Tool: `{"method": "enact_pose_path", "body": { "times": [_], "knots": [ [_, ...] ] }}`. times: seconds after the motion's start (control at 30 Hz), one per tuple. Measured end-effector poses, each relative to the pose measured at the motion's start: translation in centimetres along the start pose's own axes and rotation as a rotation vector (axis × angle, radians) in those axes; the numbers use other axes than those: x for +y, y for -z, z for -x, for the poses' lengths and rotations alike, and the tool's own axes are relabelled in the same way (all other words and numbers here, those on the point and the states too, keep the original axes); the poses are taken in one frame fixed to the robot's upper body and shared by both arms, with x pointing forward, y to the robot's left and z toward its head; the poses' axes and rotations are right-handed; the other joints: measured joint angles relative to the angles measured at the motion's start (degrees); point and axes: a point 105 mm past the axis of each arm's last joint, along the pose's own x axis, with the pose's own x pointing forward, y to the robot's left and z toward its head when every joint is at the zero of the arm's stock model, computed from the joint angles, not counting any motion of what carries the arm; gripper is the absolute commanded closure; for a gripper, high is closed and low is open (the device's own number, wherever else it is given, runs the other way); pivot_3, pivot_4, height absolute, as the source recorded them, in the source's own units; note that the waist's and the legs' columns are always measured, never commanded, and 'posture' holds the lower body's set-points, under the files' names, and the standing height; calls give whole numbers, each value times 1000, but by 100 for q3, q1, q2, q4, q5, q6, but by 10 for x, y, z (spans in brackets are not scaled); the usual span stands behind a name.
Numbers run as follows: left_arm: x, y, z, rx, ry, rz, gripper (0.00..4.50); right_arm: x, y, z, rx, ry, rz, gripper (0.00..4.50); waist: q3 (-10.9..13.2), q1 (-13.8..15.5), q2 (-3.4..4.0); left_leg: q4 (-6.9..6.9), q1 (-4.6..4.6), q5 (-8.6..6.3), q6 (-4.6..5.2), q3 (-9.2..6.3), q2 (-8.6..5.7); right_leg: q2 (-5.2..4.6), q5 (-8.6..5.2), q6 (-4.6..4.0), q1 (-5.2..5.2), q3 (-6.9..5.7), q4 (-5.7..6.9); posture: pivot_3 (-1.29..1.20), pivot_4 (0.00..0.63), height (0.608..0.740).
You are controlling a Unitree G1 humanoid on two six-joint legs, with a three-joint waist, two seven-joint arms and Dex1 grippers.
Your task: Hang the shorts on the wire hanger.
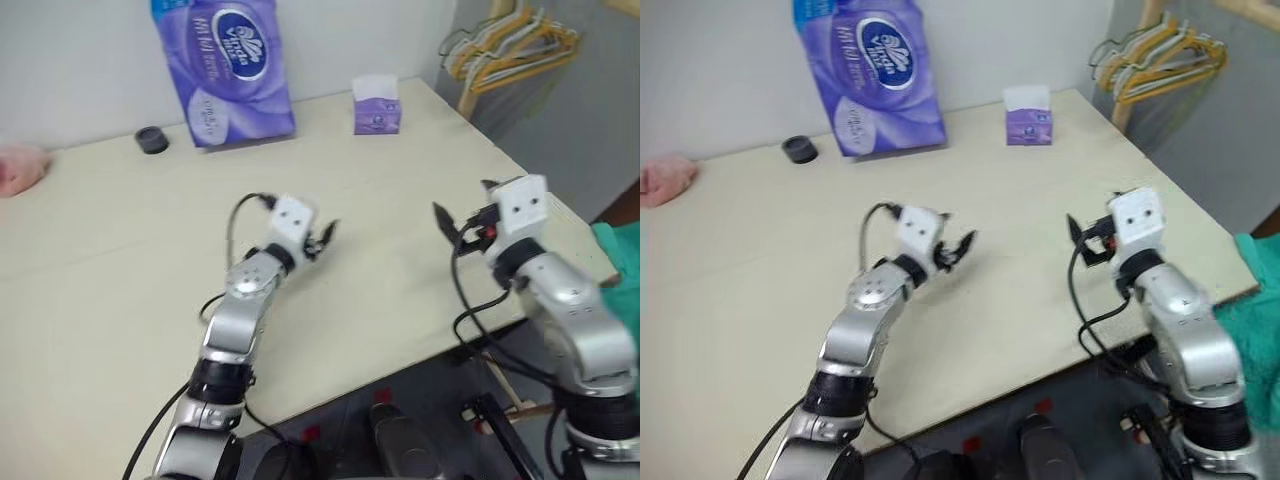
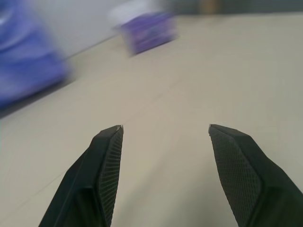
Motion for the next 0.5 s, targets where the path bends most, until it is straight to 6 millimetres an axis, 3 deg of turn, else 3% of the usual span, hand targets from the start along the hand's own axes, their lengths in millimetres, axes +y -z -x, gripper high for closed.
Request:
{"method": "enact_pose_path", "body": {
  "times": [0.1, 0.27, 0.5],
  "knots": [
    [23, 19, 12, 41, -174, 55, 1457, 14, 23, -7, 17, -29, -50, 23, -15, 353, -20, 56, -37, 0, -1, -21, -2, -13, 8, -13, -7, -33, 0, -26, 81, 740],
    [25, 40, 25, 100, -235, 117, 1457, 25, 48, -17, 41, 6, -171, 23, -90, 829, -81, 84, -37, -4, 4, -33, -5, -17, 30, -44, 2, -53, 10, 22, 74, 740],
    [27, 38, 25, 74, -236, 129, 1457, 24, 64, -19, 57, 41, -187, 23, -133, 1035, -85, 89, -36, 24, -23, -99, -1, -14, 51, -78, 15, -141, 32, 73, 81, 740]
  ]
}}
